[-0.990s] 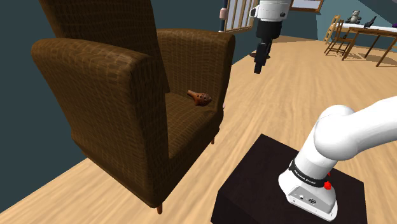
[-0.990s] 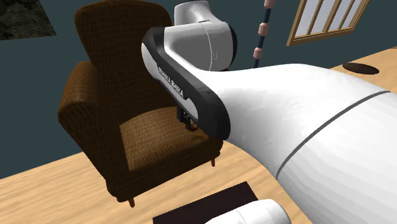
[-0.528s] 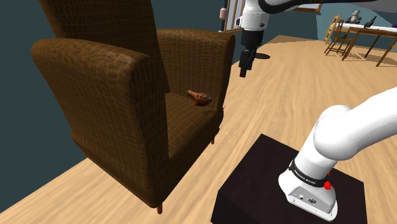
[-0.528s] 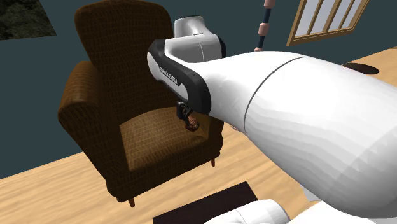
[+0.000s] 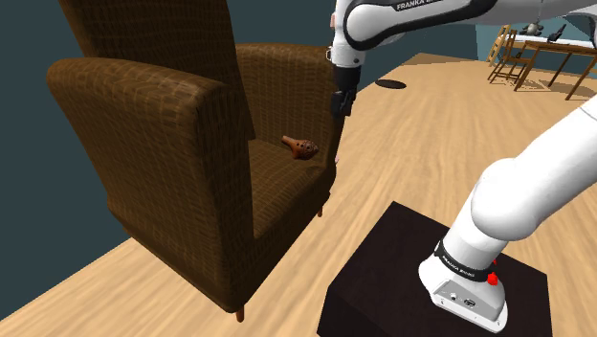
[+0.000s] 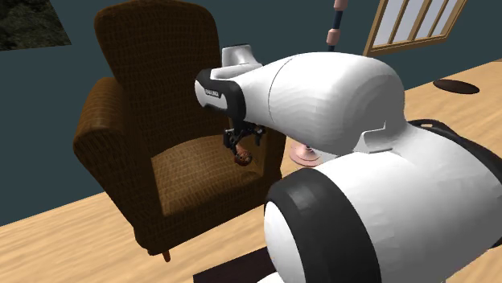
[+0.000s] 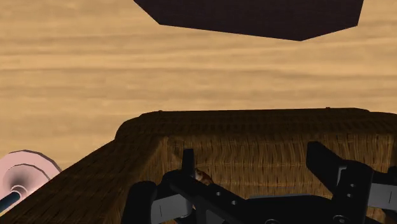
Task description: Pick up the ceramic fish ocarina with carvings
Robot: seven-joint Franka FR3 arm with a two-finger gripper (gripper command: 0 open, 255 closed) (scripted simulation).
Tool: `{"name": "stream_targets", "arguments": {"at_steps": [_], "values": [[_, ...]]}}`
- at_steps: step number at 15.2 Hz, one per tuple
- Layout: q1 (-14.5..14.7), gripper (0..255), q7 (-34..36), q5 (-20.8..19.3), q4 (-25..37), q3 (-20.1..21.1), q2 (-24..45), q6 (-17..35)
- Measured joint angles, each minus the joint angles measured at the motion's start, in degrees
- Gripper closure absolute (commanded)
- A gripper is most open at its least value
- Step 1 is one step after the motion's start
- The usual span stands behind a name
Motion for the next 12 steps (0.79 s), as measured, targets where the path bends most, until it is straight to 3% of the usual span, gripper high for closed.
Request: {"name": "stream_targets", "arguments": {"at_steps": [6,12], "values": [[-0.2,0,-0.1,0.1,5.5,-0.3,12.3,6.3],[-0.8,0,-1.1,0.4,15.0,-1.0,25.1,9.2]]}}
